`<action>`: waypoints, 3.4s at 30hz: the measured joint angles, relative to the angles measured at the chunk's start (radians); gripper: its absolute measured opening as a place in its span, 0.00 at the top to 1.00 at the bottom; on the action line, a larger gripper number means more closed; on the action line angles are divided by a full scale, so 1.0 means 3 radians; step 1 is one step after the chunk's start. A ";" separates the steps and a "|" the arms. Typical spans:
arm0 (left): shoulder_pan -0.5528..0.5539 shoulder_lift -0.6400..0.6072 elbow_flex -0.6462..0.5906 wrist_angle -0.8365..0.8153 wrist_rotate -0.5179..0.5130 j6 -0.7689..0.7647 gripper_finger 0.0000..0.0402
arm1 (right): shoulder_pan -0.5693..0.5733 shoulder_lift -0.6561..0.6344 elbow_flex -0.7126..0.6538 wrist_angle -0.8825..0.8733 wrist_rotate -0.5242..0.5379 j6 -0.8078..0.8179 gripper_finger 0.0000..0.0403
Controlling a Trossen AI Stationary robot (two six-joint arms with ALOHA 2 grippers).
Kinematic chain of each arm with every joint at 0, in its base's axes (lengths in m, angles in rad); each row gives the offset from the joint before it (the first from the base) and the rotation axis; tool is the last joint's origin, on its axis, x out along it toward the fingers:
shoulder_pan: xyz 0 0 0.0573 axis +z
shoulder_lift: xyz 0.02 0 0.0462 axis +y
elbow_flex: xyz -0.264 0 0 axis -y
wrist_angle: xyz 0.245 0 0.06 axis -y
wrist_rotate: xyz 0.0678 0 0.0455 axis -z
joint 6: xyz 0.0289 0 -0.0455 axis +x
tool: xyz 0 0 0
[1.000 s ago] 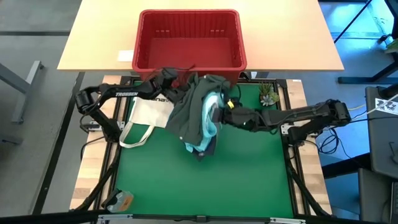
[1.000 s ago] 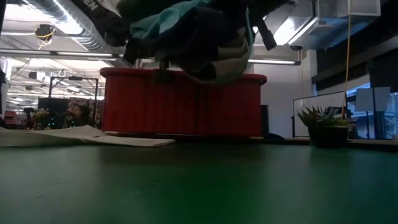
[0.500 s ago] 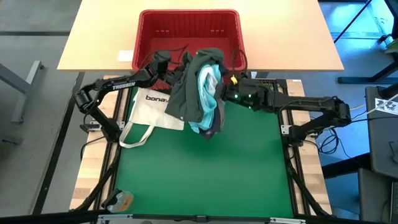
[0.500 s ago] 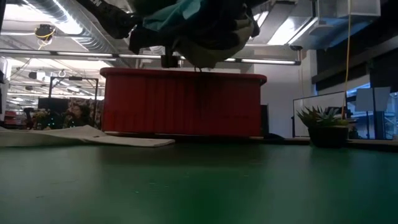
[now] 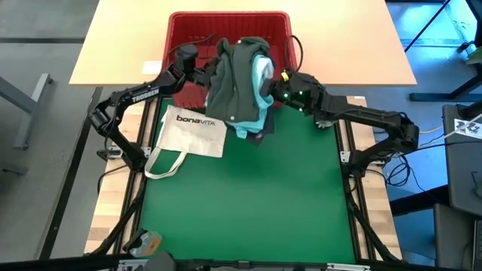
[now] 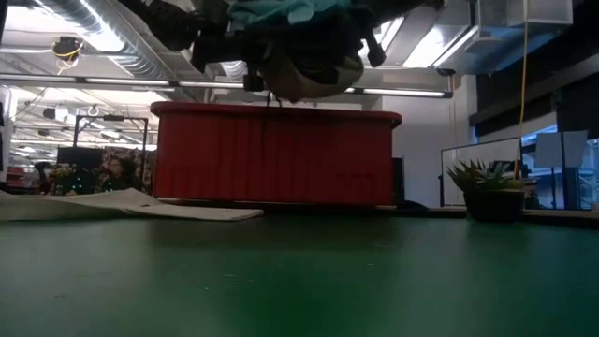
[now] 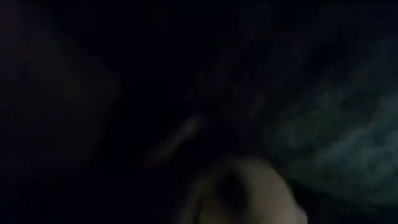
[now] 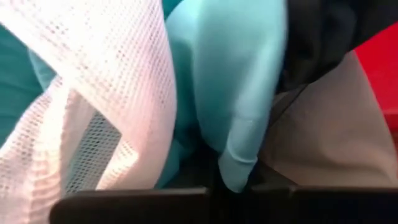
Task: Fold Laundry from Bin
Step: Put the stack clothes into the red laundry bin
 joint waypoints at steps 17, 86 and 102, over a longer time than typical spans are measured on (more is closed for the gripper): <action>0.0250 0.0064 0.0032 -0.0002 -0.0423 0.0175 0.98 | -0.0342 0.0393 0.0015 0.0806 -0.0313 0.0009 0.98; 0.1034 0.0692 0.0031 -0.0091 -0.1933 0.0765 0.98 | -0.1220 0.2520 0.2296 -0.0300 -0.0852 -0.0193 0.99; 0.1025 0.0685 0.0031 -0.0382 -0.2372 0.0987 0.98 | -0.1220 0.2521 0.2294 -0.0604 -0.0550 -0.0266 0.99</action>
